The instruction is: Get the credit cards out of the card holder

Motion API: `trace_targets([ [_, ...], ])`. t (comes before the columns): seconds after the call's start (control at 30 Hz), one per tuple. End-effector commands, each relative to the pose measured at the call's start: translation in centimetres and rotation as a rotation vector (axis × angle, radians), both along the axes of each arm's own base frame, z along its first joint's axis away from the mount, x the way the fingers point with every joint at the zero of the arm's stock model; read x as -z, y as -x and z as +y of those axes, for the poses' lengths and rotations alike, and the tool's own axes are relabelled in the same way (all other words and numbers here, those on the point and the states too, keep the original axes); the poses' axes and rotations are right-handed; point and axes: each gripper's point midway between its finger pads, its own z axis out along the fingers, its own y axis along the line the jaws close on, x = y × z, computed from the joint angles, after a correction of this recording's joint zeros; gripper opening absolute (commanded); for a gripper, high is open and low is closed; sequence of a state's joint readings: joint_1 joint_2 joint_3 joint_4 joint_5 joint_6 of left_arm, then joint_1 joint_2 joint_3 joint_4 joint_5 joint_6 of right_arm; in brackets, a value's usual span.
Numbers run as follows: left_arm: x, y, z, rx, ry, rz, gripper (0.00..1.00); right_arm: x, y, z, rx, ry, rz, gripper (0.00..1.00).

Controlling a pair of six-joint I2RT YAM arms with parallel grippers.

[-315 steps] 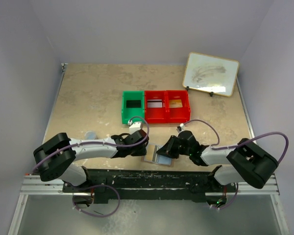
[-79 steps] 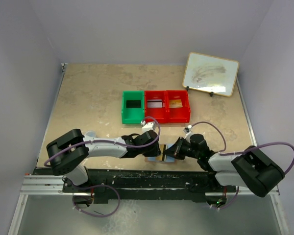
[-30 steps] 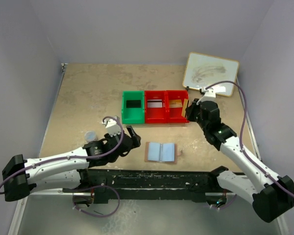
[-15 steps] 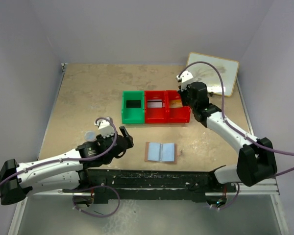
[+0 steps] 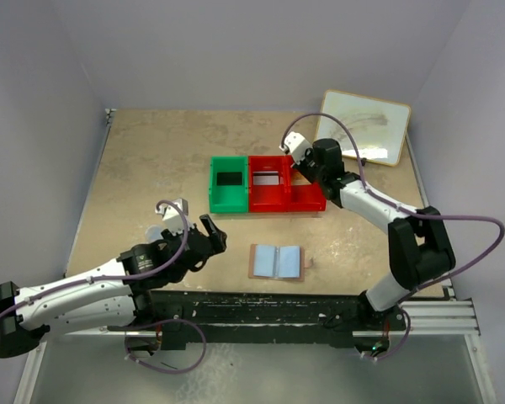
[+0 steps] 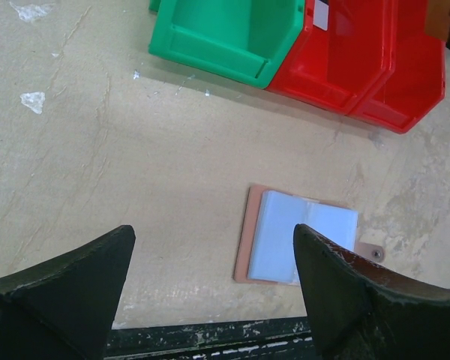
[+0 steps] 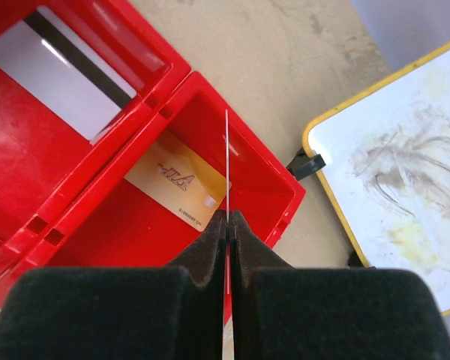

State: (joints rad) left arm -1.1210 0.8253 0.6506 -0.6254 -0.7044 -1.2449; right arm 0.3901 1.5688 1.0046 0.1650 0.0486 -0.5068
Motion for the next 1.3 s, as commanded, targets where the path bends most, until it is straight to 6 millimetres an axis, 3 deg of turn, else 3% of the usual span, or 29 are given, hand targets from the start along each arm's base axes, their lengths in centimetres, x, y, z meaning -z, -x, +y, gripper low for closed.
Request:
trace_targets([
  [0.0,-1.4,0.3,0.1,0.041,0.002,-0.019,0.85,0.1,-1.7,-0.3,-0.065,0.114,-0.018,0.0],
  [0.33,-1.8,0.8,-0.1,0.069,0.005,-0.004,0.86,3.6,-3.1,-0.7,-0.145,0.22,0.036,0.0],
  [0.5,-1.7,0.8,0.4,0.058,-0.003,-0.01,0.86,3.8,-4.1,0.1,-0.188,0.223,0.016,0.0],
  [0.7,-1.9,0.6,0.6,0.053,-0.022,-0.015,0.86,5.6,-5.5,0.0,-0.189,0.278,0.028,0.0],
  [1.03,-2.4,0.8,2.0,0.013,-0.004,-0.026,0.85,5.8,-5.5,0.7,-0.269,0.307,-0.016,0.0],
  [1.27,-2.4,0.8,1.6,0.02,-0.002,-0.022,0.85,4.8,-4.9,0.9,-0.336,0.347,-0.099,0.0],
])
